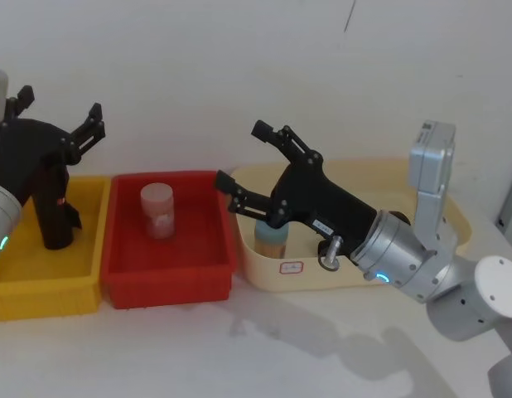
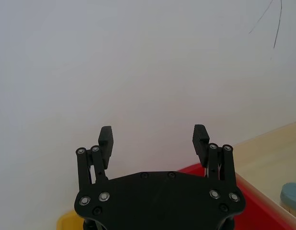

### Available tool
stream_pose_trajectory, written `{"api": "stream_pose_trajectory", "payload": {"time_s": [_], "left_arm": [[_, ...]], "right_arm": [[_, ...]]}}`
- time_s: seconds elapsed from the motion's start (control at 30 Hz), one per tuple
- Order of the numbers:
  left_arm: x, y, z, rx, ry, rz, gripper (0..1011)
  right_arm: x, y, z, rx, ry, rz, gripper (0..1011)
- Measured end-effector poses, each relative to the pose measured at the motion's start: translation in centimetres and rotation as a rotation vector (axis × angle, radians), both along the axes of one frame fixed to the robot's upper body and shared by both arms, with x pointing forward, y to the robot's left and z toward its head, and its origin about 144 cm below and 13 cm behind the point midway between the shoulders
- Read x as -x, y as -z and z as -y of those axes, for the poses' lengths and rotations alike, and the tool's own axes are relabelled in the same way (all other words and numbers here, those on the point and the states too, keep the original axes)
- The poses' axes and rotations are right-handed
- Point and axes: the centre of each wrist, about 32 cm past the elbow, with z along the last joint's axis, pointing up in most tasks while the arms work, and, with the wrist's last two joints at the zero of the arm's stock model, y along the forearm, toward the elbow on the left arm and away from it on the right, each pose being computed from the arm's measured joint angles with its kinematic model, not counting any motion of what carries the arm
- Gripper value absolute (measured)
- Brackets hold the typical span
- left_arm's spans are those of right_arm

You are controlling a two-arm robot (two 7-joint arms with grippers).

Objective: Pick up the garbage bag with the one hand and transfer it to the other hand.

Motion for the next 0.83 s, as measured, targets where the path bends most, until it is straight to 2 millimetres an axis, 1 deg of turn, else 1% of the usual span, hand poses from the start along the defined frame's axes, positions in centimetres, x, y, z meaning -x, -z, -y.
{"api": "stream_pose_trajectory", "payload": {"time_s": [0.37, 0.83], "left_arm": [[0.00, 0.00, 0.00, 0.000, 0.000, 0.000, 1002], [0.00, 0.00, 0.00, 0.000, 0.000, 0.000, 1001]], "right_arm": [[0.67, 0.02, -0.30, -0.013, -0.029, 0.030, 1001], [0.98, 0.04, -0.44, -0.019, -0.042, 0.043, 1001]]}}
